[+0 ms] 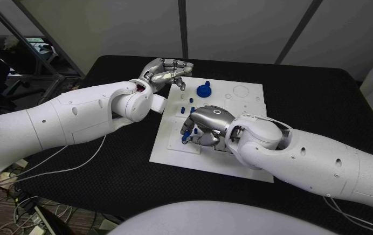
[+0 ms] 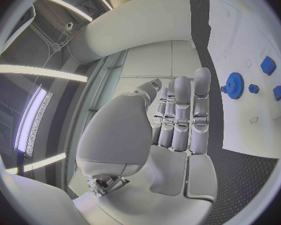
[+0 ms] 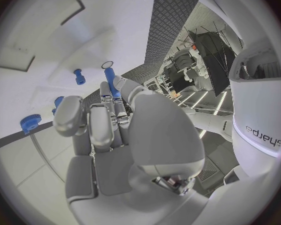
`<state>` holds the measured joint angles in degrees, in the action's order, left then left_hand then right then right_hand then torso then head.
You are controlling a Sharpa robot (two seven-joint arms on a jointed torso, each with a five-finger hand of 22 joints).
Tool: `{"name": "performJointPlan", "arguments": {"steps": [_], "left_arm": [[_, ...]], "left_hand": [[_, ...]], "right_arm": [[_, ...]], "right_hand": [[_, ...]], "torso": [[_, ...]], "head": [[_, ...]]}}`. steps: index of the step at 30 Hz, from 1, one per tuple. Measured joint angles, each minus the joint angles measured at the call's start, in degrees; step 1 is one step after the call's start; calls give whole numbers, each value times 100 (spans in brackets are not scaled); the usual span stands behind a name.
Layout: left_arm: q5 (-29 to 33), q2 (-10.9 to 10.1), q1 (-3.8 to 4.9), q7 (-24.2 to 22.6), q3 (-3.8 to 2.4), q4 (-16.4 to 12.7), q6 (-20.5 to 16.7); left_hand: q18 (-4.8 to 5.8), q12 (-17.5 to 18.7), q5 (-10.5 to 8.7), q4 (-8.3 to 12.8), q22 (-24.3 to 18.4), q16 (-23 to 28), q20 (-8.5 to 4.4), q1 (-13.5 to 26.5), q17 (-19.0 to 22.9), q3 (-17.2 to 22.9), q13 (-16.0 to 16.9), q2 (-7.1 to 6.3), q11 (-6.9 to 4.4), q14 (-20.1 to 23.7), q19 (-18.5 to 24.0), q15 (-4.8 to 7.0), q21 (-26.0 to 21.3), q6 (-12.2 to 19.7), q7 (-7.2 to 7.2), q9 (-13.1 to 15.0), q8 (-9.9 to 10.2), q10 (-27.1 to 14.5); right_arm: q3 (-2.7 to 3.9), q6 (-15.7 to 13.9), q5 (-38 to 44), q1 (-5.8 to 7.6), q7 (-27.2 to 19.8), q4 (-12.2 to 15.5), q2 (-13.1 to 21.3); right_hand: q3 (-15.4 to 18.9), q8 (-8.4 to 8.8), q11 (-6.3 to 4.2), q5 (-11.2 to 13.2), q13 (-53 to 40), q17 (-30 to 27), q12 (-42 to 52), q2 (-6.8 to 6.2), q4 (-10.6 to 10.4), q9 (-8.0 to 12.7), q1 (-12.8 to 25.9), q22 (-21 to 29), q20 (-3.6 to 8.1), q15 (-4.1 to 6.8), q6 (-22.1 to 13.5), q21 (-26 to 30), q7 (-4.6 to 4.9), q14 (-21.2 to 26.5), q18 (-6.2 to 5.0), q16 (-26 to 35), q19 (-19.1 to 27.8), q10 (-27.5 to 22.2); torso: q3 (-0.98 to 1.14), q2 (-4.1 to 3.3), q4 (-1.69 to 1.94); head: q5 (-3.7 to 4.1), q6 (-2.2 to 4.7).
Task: Assemble the parts on the task board
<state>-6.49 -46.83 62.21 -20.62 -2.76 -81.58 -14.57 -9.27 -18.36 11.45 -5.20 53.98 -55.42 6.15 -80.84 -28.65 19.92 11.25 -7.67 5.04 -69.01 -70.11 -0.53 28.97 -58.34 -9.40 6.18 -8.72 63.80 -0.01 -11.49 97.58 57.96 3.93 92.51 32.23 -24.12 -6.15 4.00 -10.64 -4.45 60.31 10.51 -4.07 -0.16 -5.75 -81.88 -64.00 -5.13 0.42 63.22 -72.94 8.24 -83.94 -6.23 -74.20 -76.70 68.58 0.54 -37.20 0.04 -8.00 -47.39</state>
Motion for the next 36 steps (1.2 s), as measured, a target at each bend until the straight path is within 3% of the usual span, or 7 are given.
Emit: {"name": "performJointPlan", "arguments": {"steps": [16,27,29,31,33,36], "left_arm": [[0,-1,1,0,0,-9,10],[0,-4,1,0,0,-14,13],[0,-4,2,0,0,-14,14],[0,-4,2,1,0,-15,14],[0,-4,3,2,0,-15,16],[0,-4,3,3,0,-15,19]], "left_hand": [[0,0,0,0,1,0,0,0,0,0,-1,0,0,0,0,0,0,0,0,0,0,1],[0,0,0,0,1,0,0,0,-1,0,-2,0,0,0,0,0,0,0,0,0,0,1],[0,0,0,0,1,0,0,0,-1,0,-2,0,0,0,0,0,0,0,0,0,0,1],[0,0,0,0,1,0,0,0,-1,0,-2,0,0,0,0,0,0,0,0,0,0,2],[0,0,0,0,0,0,0,0,-1,0,0,0,0,0,0,0,0,0,0,-1,0,2],[0,0,0,0,-7,0,0,0,5,0,9,0,0,0,0,0,0,0,0,-7,0,2]], "right_arm": [[-31,218,146,-16,20,-80,-59],[-89,248,219,5,52,-49,-54],[-94,248,233,5,60,-53,-65],[-107,258,242,3,64,-65,-76],[-120,285,253,-8,71,-90,-86],[-131,314,263,-20,76,-111,-103]], "right_hand": [[0,6,0,-19,-3,-6,-22,-1,0,-5,0,14,0,0,-17,0,2,0,1,0,0,0],[0,20,1,-19,-13,-35,-80,-43,0,0,42,56,0,0,17,21,-7,0,0,0,0,-1],[10,42,79,-35,2,-41,-184,-100,-9,7,99,110,-34,0,-79,73,73,0,0,0,35,-91],[72,190,159,-84,50,-78,-346,-218,-74,68,219,247,-98,-71,-348,177,149,-4,0,9,128,-354],[139,255,193,-115,97,-215,-503,-325,-132,157,326,406,-144,-94,-669,295,146,-11,0,102,232,-610],[208,254,213,-117,84,-282,-522,-354,-113,195,355,488,-161,-94,-909,353,135,-11,0,133,249,-730]], "torso": [[0,4,1],[1,5,1],[1,5,1],[1,5,0],[0,5,0],[1,5,0]], "head": [[-22,-42],[-21,-59],[-18,-59],[-12,-59],[-12,-59],[-10,-51]]}}
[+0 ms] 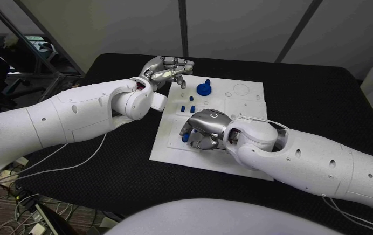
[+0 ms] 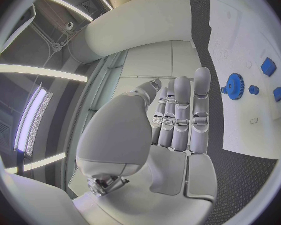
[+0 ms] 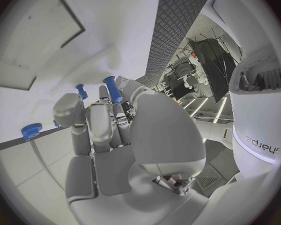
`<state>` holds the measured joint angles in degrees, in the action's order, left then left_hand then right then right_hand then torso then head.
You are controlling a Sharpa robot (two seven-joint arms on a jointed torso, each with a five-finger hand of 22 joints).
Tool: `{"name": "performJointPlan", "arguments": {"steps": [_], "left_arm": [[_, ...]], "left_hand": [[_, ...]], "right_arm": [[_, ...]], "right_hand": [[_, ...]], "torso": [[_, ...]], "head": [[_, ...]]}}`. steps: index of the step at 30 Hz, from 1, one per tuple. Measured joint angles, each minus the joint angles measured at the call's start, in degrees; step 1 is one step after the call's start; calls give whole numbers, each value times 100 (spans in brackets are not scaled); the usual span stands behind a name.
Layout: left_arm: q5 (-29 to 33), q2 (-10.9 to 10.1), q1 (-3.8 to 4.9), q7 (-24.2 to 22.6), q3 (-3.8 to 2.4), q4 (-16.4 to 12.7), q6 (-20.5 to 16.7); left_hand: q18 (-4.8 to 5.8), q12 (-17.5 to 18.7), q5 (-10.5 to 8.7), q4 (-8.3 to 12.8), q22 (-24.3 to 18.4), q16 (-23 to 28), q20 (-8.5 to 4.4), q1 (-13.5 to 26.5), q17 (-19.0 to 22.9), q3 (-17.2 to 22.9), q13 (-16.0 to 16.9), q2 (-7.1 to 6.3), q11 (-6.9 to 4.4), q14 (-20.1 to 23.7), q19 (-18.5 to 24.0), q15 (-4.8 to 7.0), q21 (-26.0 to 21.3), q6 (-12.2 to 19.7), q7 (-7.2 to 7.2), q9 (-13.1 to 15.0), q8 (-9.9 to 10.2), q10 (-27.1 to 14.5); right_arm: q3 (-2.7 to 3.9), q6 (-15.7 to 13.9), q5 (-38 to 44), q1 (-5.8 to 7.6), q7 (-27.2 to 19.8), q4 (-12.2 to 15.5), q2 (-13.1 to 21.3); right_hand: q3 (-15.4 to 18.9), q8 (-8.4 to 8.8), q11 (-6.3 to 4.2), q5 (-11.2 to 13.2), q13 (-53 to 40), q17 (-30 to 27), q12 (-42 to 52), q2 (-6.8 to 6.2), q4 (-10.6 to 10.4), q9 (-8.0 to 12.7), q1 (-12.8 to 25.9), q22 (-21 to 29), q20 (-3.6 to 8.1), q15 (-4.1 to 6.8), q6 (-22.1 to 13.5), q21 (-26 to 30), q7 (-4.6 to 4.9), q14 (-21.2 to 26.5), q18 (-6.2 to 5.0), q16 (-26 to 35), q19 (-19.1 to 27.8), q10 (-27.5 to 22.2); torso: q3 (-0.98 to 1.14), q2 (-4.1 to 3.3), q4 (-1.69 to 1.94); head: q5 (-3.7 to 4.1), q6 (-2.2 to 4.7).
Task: Assemble the parts on the task board
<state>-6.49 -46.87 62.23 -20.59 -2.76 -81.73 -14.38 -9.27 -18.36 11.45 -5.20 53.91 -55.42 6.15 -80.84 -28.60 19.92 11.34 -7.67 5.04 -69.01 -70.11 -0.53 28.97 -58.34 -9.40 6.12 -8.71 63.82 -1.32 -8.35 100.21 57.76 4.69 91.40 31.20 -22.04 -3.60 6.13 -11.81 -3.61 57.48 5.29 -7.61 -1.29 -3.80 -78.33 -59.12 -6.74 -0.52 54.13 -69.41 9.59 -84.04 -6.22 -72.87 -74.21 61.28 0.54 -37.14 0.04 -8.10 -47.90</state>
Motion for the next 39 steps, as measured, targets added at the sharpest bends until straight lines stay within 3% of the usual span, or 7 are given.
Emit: {"name": "performJointPlan", "arguments": {"steps": [14,21,26,28,32,34,39], "left_arm": [[0,5,1,12,0,8,20],[0,6,1,20,0,17,31],[0,3,0,24,1,27,39],[0,-3,-1,26,1,29,41],[0,-23,-2,30,3,25,44],[0,-40,-2,32,4,22,45],[0,-68,-2,34,7,10,45]], "left_hand": [[0,0,0,16,1,0,0,0,0,-16,-1,0,0,0,0,0,0,0,0,0,0,1],[1,0,0,16,1,0,0,0,-1,-16,-1,0,0,0,0,0,0,0,0,1,0,1],[0,0,0,0,-4,0,0,0,-1,-32,-1,0,0,0,0,0,-23,0,0,1,0,1],[0,0,0,0,-4,0,0,0,-1,-32,-2,0,0,0,0,0,-23,0,0,1,0,1],[0,0,0,0,-4,0,0,0,-1,-32,0,0,0,0,0,0,-23,0,0,1,0,1],[0,0,0,0,-4,0,0,0,-1,-32,3,0,1,0,0,0,-23,0,0,1,0,1],[0,0,0,-1,-3,0,0,0,-2,-32,3,0,1,0,0,0,-23,0,0,1,0,1]], "right_arm": [[2,-127,31,1,30,25,21],[2,-544,36,1,10,167,155],[10,-1004,-34,1,-63,474,537],[23,-1148,-100,9,-70,620,760],[181,-1389,-461,71,-16,882,1334],[236,-1472,-806,112,61,1006,1710],[266,-1510,-1607,123,362,1248,2459]], "right_hand": [[109,0,6,0,-3,-47,0,0,-12,0,0,84,0,0,-212,66,-49,0,0,17,40,-151],[164,0,11,0,-3,-153,0,26,9,-1,-26,179,-1,-1,-271,154,-70,1,0,67,81,-255],[179,0,8,-18,-23,-230,66,32,-6,-11,-32,244,-1,-20,-266,193,-64,21,0,140,123,-249],[227,-18,-8,-47,-36,-255,161,34,-55,-29,-31,274,-21,-20,-205,227,-4,21,0,154,143,-118],[324,-197,-48,-47,-112,-151,457,109,-175,-104,83,203,-16,-20,167,210,35,20,0,107,139,364],[378,-290,-142,-47,-214,11,695,70,-241,-140,158,10,44,21,356,57,-30,7,1,3,7,745],[827,-476,-391,-208,-832,540,1573,-83,-508,-207,539,-612,238,252,578,-406,-219,-1,2,-335,-368,1503]], "torso": [[4,4,-8],[8,5,-9],[8,15,-14],[4,21,-18],[-5,39,-32],[-12,51,-45],[-23,78,-86]], "head": [[-2,29],[38,72],[94,136],[152,172],[309,246],[437,293],[666,365]]}}
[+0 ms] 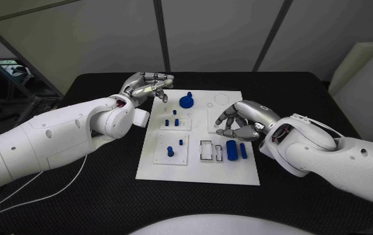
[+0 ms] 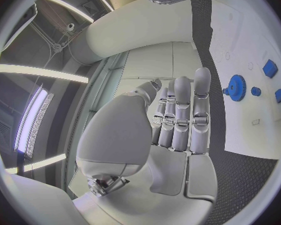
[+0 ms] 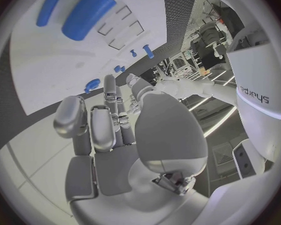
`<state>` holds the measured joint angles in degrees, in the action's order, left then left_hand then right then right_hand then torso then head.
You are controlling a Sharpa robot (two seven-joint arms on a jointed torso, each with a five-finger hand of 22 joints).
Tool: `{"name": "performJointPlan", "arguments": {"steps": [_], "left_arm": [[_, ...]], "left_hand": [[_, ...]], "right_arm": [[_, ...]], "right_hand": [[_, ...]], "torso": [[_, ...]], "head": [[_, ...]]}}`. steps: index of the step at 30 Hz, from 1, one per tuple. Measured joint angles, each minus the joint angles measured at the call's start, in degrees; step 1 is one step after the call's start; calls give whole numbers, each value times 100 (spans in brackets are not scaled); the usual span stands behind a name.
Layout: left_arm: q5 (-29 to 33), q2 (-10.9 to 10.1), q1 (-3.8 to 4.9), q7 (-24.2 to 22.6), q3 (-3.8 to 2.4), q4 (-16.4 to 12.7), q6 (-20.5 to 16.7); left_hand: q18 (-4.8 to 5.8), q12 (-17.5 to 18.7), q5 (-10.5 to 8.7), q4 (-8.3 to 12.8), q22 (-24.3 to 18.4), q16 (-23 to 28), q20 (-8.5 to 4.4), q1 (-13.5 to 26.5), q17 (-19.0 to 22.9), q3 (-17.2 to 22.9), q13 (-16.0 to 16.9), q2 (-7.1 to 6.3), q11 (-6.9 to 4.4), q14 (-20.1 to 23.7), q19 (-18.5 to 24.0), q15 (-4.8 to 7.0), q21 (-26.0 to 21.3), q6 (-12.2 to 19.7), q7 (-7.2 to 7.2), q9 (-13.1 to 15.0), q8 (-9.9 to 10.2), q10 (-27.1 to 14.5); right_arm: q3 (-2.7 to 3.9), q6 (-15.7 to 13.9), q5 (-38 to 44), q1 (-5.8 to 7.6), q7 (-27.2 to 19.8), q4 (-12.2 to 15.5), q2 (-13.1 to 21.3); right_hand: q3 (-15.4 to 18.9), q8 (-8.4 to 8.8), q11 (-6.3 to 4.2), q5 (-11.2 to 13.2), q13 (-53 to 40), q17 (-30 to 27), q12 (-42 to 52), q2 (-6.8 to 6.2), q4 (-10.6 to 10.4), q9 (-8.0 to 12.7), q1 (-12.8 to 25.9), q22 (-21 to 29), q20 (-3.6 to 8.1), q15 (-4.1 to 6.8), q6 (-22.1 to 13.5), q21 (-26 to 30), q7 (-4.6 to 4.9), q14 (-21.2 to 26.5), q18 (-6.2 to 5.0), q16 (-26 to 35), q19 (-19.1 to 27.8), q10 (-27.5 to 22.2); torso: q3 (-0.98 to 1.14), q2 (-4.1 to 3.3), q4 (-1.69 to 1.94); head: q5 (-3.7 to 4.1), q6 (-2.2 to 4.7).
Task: Assemble the parts on the task board
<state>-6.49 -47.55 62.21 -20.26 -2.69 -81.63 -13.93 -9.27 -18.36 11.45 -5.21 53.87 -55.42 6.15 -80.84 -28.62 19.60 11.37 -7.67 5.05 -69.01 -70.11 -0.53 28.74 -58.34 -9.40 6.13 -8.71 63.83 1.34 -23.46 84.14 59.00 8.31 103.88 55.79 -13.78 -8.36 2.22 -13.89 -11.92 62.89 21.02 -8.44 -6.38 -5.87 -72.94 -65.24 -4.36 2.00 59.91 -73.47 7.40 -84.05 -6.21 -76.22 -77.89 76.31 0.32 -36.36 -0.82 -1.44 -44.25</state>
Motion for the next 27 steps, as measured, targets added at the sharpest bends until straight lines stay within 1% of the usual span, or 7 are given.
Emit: {"name": "performJointPlan", "arguments": {"steps": [2,4,6,7,9,18,27], "left_arm": [[0,-10,0,1,2,-3,0],[0,-18,0,2,6,-11,-1],[0,-24,0,2,6,-26,-1],[0,-25,0,2,7,-30,-1],[0,-29,0,2,9,-40,-1],[0,-75,-3,2,18,-100,-2],[0,-103,-3,1,19,-138,-3]], "left_hand": [[0,0,0,0,0,0,0,0,0,0,0,0,0,0,0,0,0,0,0,0,0,0],[0,-23,0,0,0,0,0,0,4,0,0,0,9,0,0,0,0,0,0,-4,0,-14],[0,-26,0,0,0,0,0,0,7,0,-1,0,7,0,0,0,0,0,0,-6,0,-39],[0,-26,0,0,0,0,0,0,6,0,-1,0,7,0,0,0,0,0,0,-6,0,-39],[0,-26,0,0,1,0,0,0,6,0,-1,0,2,0,0,0,0,0,0,-6,0,-44],[0,-26,0,0,1,0,0,0,6,0,-1,0,2,0,0,0,0,0,0,-5,0,-44],[0,-26,0,0,-4,0,0,0,5,0,4,0,2,0,0,0,0,0,0,-5,0,-44]], "right_arm": [[8,15,-261,2,135,96,230],[12,35,-434,4,250,149,394],[12,54,-571,4,378,195,527],[12,60,-608,3,424,218,572],[11,65,-654,-7,522,262,658],[-20,89,-530,-155,1059,454,799],[-30,212,-181,-397,1431,500,661]], "right_hand": [[294,-104,-40,-200,-651,136,687,2,-134,-49,88,-195,81,69,-18,-142,-86,10,91,-92,-98,-8],[592,-232,-81,-340,-2096,292,2029,23,-290,-112,126,-359,79,70,-76,-258,-140,11,92,-195,-158,-60],[911,-411,-78,-372,-3528,471,3345,111,-482,-197,133,-501,59,70,-182,-355,-116,11,143,-305,-202,-110],[1017,-477,-76,-372,-4003,563,3761,131,-527,-227,114,-567,89,70,-231,-398,-110,11,183,-357,-233,-108],[1201,-608,-47,-373,-4677,730,4341,173,-617,-294,71,-684,78,70,-284,-482,-123,11,181,-449,-280,-30],[1772,-991,-67,-325,-5528,1038,4993,201,-966,-520,43,-903,67,70,-440,-620,-138,11,180,-617,-353,70],[1960,-1072,-69,-269,-5689,1204,5080,201,-1030,-580,43,-970,68,69,-507,-662,-123,11,180,-690,-394,130]], "torso": [[-6,9,-16],[-11,19,-31],[-13,27,-50],[-13,29,-58],[-8,33,-74],[0,39,-109],[1,36,-111]], "head": [[87,20],[147,23],[204,19],[222,14],[266,2],[358,-48],[389,-90]]}}
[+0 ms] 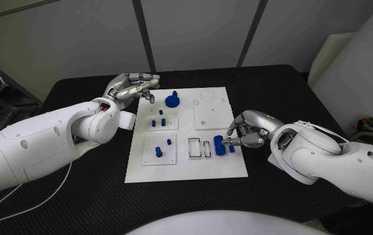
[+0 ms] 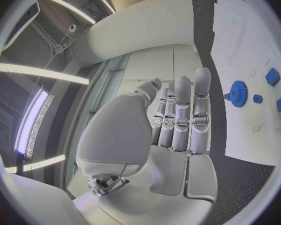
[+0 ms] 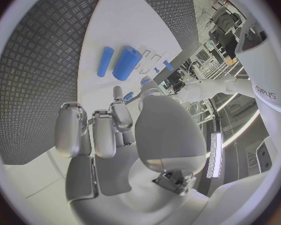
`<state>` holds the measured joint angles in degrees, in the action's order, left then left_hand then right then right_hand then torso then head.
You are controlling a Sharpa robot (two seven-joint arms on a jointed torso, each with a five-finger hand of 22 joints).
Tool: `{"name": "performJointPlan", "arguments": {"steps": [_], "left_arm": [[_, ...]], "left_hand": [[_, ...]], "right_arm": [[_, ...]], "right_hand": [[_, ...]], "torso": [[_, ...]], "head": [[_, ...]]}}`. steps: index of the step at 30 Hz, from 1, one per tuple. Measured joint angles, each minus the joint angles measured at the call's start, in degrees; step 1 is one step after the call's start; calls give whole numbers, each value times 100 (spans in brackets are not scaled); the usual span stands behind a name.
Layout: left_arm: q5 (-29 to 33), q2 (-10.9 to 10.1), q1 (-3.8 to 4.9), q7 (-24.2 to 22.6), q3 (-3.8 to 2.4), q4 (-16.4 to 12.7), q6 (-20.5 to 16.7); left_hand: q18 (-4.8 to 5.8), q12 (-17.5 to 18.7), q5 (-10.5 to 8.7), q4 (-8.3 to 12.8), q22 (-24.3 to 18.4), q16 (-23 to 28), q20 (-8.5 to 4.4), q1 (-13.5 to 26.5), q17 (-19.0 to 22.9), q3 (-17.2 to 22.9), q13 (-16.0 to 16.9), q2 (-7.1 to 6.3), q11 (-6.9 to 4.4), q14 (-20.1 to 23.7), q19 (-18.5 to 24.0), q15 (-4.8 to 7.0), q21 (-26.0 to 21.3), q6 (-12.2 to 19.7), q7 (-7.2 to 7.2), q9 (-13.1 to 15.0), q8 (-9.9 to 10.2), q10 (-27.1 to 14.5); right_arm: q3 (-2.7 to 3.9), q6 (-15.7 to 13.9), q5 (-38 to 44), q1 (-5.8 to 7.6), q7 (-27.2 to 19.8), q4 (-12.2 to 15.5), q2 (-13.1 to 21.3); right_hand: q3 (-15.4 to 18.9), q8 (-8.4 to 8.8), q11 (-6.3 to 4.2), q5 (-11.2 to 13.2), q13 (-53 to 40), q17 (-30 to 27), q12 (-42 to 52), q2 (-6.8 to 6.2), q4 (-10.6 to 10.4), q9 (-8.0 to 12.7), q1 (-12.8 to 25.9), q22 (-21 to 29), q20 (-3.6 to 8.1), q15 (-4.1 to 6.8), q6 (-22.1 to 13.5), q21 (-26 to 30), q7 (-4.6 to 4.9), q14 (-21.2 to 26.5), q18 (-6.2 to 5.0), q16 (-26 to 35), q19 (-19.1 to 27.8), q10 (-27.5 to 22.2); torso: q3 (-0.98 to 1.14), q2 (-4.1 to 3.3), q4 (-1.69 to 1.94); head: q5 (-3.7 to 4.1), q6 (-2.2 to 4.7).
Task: Assemble the parts on the task board
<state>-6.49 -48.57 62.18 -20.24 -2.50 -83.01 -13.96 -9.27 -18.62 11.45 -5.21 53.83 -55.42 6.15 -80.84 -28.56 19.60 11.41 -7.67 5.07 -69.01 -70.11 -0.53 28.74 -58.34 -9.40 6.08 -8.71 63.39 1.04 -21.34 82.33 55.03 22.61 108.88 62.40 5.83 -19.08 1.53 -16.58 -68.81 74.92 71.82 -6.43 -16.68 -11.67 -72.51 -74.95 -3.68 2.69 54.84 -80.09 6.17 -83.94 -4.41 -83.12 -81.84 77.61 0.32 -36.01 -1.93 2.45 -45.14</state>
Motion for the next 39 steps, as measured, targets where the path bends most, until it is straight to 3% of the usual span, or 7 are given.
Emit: {"name": "performJointPlan", "arguments": {"steps": [6,13,20,39], "left_arm": [[0,-10,0,0,0,-10,0],[0,-10,0,-1,0,-14,0],[0,-10,0,-2,0,-16,0],[0,10,-1,0,1,-15,3]], "left_hand": [[0,0,0,0,0,0,0,0,0,0,0,0,0,0,0,0,0,0,0,0,0,0],[0,0,0,0,1,0,0,0,0,0,-1,0,0,0,0,0,0,0,0,0,0,0],[0,0,0,0,1,0,0,0,-1,0,-2,0,0,0,0,0,0,0,0,0,0,1],[0,0,0,0,2,0,0,0,4,0,3,0,1,0,0,0,0,0,0,1,0,1]], "right_arm": [[-5,87,148,-121,110,-16,-109],[-3,121,274,-155,181,-88,-232],[-2,174,332,-165,268,-225,-353],[21,312,354,-258,509,-484,-759]], "right_hand": [[17,0,0,0,-8,2,0,0,14,-7,0,0,0,0,0,0,0,0,-1,-2,0,0],[36,-33,0,0,-19,1,0,0,-5,-21,0,1,0,0,-37,0,4,0,-1,-1,0,-1],[106,-66,0,0,-27,1,0,90,5,-53,90,1,0,0,-76,0,6,0,-1,-1,0,-1],[181,-139,0,-23,-62,0,0,186,8,-108,100,2,0,-1,-114,1,7,0,-2,-1,1,-1]], "torso": [[-1,-3,3],[0,-3,7],[-2,-8,15],[-7,-8,16]], "head": [[7,-13],[-6,-24],[-35,-38],[-92,-80]]}}
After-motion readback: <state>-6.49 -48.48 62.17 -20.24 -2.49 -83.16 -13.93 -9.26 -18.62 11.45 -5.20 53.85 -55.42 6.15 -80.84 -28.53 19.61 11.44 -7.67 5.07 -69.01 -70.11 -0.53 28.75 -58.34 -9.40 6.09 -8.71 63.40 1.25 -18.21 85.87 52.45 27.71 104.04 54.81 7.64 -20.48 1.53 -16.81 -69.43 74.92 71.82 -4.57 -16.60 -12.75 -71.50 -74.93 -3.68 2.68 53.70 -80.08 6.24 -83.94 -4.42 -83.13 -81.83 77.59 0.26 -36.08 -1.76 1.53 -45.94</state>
